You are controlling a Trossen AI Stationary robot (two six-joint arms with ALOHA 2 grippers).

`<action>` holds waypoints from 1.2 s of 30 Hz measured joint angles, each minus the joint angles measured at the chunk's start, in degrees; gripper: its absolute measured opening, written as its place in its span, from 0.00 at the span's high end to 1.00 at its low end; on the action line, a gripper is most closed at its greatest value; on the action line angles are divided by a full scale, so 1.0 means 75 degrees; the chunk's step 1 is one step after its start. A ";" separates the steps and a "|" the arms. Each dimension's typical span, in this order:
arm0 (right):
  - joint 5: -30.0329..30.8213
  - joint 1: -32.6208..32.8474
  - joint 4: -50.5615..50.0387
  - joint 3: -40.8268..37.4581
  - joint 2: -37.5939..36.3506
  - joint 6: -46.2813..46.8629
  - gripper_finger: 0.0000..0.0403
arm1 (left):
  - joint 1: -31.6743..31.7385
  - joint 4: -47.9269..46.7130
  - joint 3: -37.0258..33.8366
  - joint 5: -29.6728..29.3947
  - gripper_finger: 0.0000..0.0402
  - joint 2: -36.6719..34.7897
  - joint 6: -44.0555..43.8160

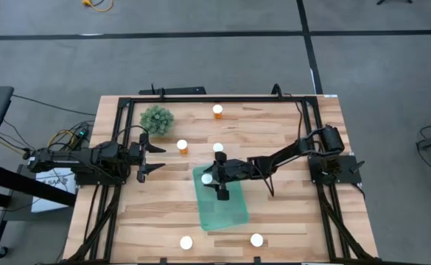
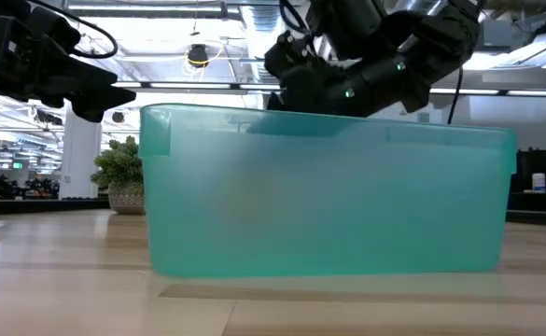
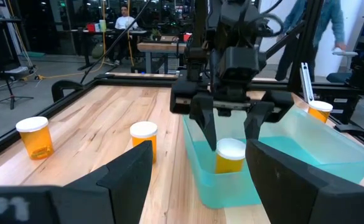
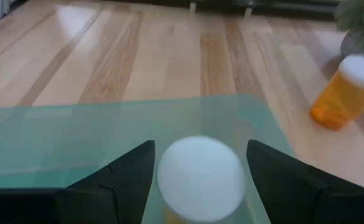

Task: Pick and place pill bottles into a basket
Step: Put the orange pill bottle into the green bin

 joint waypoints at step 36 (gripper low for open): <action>0.1350 0.2020 -0.5494 -0.1572 -0.5018 0.2465 0.38 | -0.0003 0.0003 0.0000 0.0000 0.38 -0.0003 -0.0002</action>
